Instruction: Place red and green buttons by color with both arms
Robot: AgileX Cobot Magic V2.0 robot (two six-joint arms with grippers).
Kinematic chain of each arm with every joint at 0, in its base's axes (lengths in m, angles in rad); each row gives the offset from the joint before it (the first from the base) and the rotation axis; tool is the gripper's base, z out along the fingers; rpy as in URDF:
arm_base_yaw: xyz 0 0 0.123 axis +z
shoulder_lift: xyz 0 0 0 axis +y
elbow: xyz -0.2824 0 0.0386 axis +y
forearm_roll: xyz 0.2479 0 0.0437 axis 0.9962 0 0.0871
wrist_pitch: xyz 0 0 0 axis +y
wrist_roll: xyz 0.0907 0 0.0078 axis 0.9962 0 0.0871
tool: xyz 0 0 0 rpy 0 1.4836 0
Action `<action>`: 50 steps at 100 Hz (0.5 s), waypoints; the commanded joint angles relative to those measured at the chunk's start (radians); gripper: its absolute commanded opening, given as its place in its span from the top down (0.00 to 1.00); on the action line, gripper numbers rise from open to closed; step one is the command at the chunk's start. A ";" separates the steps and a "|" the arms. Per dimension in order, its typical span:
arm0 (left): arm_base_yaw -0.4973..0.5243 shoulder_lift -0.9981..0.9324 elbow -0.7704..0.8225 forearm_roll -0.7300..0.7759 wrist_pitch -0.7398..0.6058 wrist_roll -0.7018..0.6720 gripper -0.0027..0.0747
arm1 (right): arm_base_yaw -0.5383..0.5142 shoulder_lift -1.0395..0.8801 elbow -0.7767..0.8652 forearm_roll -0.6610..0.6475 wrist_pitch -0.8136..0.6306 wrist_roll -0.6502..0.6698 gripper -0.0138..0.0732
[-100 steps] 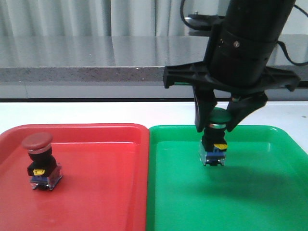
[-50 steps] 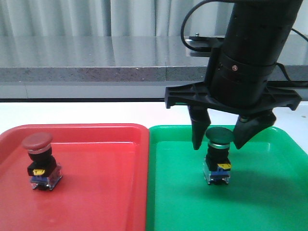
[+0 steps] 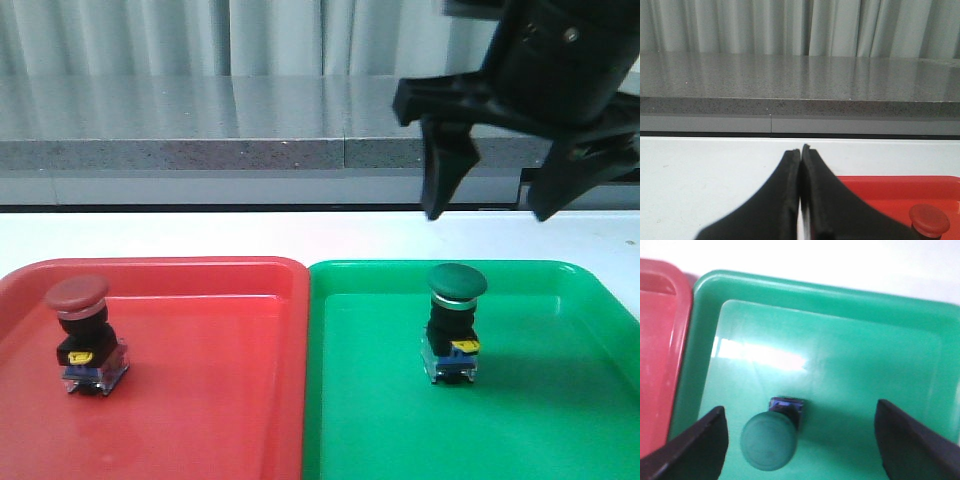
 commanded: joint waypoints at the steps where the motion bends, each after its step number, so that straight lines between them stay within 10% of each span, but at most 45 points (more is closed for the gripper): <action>1: 0.006 -0.032 0.012 -0.007 -0.076 -0.009 0.99 | -0.058 -0.082 -0.023 0.004 -0.006 -0.061 0.15; 30: 0.006 -0.032 0.012 -0.007 -0.076 -0.009 0.99 | -0.260 -0.227 0.033 0.008 0.017 -0.142 0.17; 50: 0.006 -0.032 0.012 -0.007 -0.076 -0.009 0.99 | -0.395 -0.333 0.133 0.008 0.014 -0.170 0.51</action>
